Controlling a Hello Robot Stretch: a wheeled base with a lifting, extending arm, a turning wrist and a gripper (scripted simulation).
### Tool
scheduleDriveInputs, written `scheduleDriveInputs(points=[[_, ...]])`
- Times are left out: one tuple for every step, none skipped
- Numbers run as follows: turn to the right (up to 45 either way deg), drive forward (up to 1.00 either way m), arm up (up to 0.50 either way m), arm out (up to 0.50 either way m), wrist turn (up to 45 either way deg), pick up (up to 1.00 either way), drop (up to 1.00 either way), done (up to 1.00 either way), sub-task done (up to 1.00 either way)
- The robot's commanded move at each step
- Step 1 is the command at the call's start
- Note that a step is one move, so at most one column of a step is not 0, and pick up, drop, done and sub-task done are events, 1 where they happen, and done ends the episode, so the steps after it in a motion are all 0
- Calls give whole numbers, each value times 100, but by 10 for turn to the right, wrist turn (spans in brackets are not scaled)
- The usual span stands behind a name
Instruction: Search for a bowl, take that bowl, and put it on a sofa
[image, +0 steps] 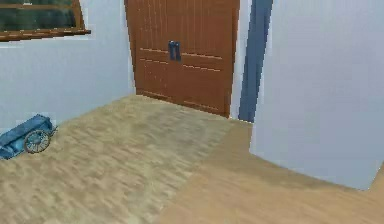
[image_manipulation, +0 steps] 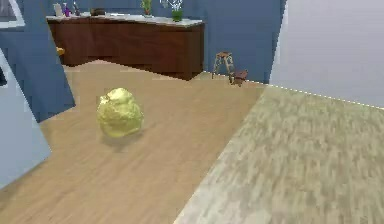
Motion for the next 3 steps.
scheduleDriveInputs(points=[[450, 0, 0, 0, 0, 0, 0, 0, 0], [450, 0, 0, 0, 0, 0, 0, 0, 0], [240, 0, 0, 0, 0, 0, 0, 0, 0]])
